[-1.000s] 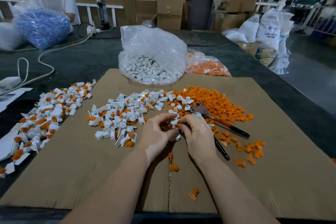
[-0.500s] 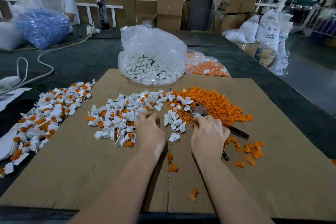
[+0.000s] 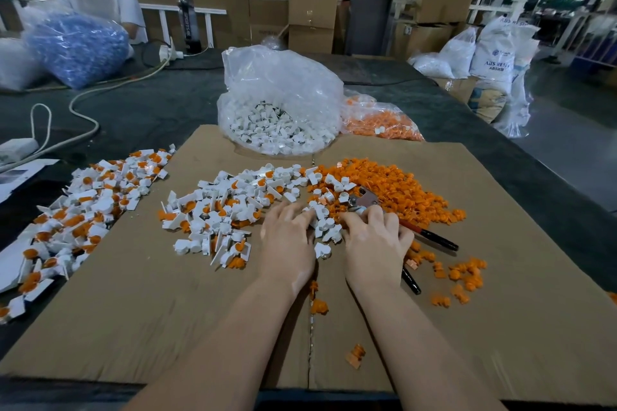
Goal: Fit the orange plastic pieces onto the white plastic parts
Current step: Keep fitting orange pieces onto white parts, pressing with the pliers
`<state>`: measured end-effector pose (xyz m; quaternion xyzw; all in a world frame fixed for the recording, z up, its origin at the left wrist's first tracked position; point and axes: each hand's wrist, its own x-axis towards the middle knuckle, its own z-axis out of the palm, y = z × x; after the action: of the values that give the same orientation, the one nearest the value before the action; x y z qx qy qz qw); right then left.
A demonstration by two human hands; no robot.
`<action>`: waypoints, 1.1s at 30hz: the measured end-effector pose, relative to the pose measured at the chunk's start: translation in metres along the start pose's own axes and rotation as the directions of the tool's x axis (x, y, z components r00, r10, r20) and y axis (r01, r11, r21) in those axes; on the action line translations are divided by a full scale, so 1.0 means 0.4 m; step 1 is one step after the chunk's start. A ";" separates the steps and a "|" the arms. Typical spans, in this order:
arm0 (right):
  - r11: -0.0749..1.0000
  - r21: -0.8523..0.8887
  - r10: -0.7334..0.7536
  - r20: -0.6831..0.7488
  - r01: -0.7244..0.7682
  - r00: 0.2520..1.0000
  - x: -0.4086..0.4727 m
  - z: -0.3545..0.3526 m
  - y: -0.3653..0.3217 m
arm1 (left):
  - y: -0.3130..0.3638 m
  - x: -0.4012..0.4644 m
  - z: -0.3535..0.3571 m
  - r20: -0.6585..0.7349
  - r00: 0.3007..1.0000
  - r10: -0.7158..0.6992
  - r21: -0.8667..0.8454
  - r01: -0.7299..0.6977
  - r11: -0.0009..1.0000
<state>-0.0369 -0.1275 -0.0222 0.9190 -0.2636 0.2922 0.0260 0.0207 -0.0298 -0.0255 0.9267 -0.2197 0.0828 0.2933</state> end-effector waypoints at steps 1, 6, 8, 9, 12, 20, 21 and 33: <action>1.000 0.004 -0.001 0.005 0.001 1.000 0.000 0.001 0.000 | 0.001 -0.002 0.001 -0.013 1.000 -0.010 -0.001 0.010 1.000; 0.999 0.051 -0.009 0.020 0.008 1.000 -0.003 0.001 0.002 | -0.001 -0.004 0.001 -0.040 0.997 -0.069 -0.034 0.067 0.997; 0.997 0.077 -0.016 0.029 0.013 0.999 -0.003 -0.001 0.002 | -0.001 -0.005 0.000 -0.048 0.996 -0.070 -0.046 0.068 0.997; 0.996 0.087 -0.026 0.038 0.022 0.999 -0.004 -0.001 0.004 | -0.001 -0.007 -0.001 -0.055 0.996 -0.065 -0.051 0.062 0.997; 0.991 0.125 -0.069 0.108 0.055 0.992 -0.004 -0.002 0.005 | 0.000 -0.013 -0.005 -0.090 0.995 -0.044 -0.069 0.038 0.997; 0.892 0.425 -0.192 0.043 0.156 0.980 -0.009 -0.021 0.011 | 0.000 -0.019 -0.018 -0.097 0.995 0.010 -0.209 -0.030 0.977; 0.873 0.458 -0.208 0.038 0.167 0.977 -0.010 -0.022 0.012 | 0.000 -0.019 -0.020 -0.087 0.996 0.019 -0.238 -0.039 0.970; 0.770 0.635 -0.120 0.048 0.063 0.992 -0.008 -0.037 0.021 | 0.002 -0.013 -0.031 0.018 0.999 0.038 -0.291 -0.031 0.956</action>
<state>-0.0511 -0.1301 -0.0126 0.8977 -0.1061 0.3223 -0.2811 0.0153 -0.0213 -0.0164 0.8706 -0.2491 0.0438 0.4221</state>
